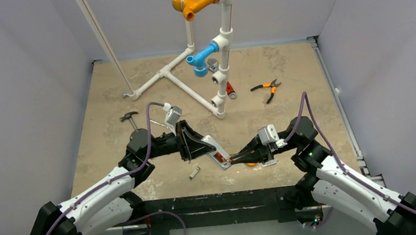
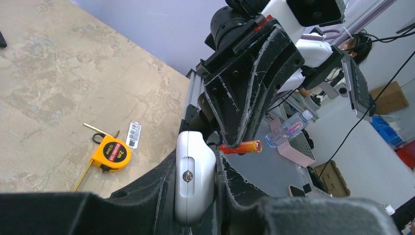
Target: Load the batteries into the remote control
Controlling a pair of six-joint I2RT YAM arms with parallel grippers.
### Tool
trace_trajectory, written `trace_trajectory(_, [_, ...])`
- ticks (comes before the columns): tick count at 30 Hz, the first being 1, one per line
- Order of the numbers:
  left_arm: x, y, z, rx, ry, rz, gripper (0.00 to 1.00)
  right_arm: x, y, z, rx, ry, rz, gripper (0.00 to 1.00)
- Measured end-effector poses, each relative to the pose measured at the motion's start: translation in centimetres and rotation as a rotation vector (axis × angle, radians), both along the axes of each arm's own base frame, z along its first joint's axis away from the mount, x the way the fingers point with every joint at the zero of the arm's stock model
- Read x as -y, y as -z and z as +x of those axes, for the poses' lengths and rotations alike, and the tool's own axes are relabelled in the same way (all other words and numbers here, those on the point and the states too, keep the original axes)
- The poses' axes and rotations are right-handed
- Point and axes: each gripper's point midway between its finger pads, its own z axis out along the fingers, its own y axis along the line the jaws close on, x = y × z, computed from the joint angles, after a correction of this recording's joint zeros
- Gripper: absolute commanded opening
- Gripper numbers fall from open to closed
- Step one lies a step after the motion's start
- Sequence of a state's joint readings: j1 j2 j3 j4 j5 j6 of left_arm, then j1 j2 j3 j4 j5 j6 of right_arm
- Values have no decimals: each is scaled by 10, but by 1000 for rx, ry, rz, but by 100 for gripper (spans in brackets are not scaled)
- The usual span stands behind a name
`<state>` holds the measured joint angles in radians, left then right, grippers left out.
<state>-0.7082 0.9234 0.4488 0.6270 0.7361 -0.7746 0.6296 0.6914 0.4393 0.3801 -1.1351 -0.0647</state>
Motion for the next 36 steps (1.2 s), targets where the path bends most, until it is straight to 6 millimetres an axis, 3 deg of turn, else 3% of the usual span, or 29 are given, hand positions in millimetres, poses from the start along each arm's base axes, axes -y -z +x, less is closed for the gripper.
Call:
trace_trajectory(12, [-2, -3, 5, 5, -37, -12, 0, -5, 5, -7, -4, -18, -13, 0])
trace_trajectory(22, [-4, -3, 7, 8, -67, -12, 0, -10, 0, 7, -35, 66, -29, 0])
trace_trajectory(30, [-7, 11, 20, -51, -152, -10, 0, -8, -28, 45, -141, 321, -43, 0])
trace_trajectory(36, [-7, 37, 35, -195, -228, -45, 0, 0, -37, 69, -273, 495, -115, 0])
